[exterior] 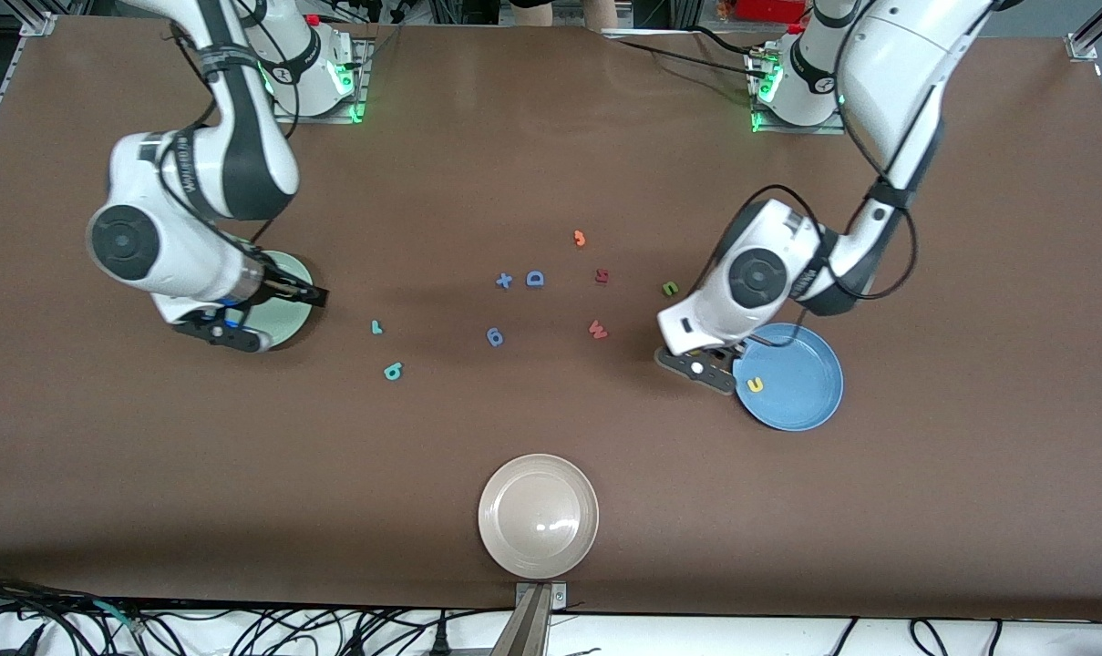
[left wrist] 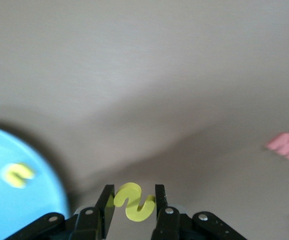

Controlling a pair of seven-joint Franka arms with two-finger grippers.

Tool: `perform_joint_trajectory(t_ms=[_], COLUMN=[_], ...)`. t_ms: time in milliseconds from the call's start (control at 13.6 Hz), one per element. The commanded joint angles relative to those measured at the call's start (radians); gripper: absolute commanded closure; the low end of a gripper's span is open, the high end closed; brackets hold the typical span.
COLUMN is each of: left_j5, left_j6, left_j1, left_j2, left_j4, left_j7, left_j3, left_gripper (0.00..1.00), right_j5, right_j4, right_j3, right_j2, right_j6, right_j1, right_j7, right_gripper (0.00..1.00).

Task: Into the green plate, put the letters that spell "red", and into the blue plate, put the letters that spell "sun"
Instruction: 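Drop the 2 on the blue plate while the right gripper grasps teal 1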

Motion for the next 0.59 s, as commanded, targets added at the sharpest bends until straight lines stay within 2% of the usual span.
perform_joint_trajectory(t_ms=[0, 147, 294, 368, 441, 515], left_j5=[0.034, 0.034, 0.035, 0.035, 0.035, 0.035], left_j6=[-0.017, -0.011, -0.005, -0.002, -0.002, -0.005], left_j1=[0.106, 0.165, 0.186, 0.202, 0.211, 0.223], left_j2=[0.0, 0.02, 0.035, 0.04, 0.049, 0.054], left_j4=[0.006, 0.02, 0.023, 0.023, 0.022, 0.019], left_j7=[0.217, 0.341, 0.375, 0.393, 0.404, 0.424], left_j3=[-0.009, -0.008, -0.005, -0.005, -0.005, -0.003], left_gripper=[0.94, 0.92, 0.86, 0.84, 0.79, 0.61], right_j5=[0.06, 0.063, 0.063, 0.071, 0.089, 0.097], right_j4=[-0.009, -0.088, -0.172, -0.193, -0.196, -0.194], right_j3=[-0.011, -0.011, -0.004, 0.022, 0.041, 0.067], right_j2=[0.066, 0.091, 0.122, 0.145, 0.166, 0.191], right_j6=[0.061, 0.194, 0.364, 0.424, 0.466, 0.495], right_j1=[0.025, 0.07, 0.108, 0.11, 0.11, 0.11], right_j7=[0.011, 0.017, 0.039, 0.05, 0.069, 0.091], right_gripper=[0.03, 0.05, 0.03, 0.03, 0.02, 0.03])
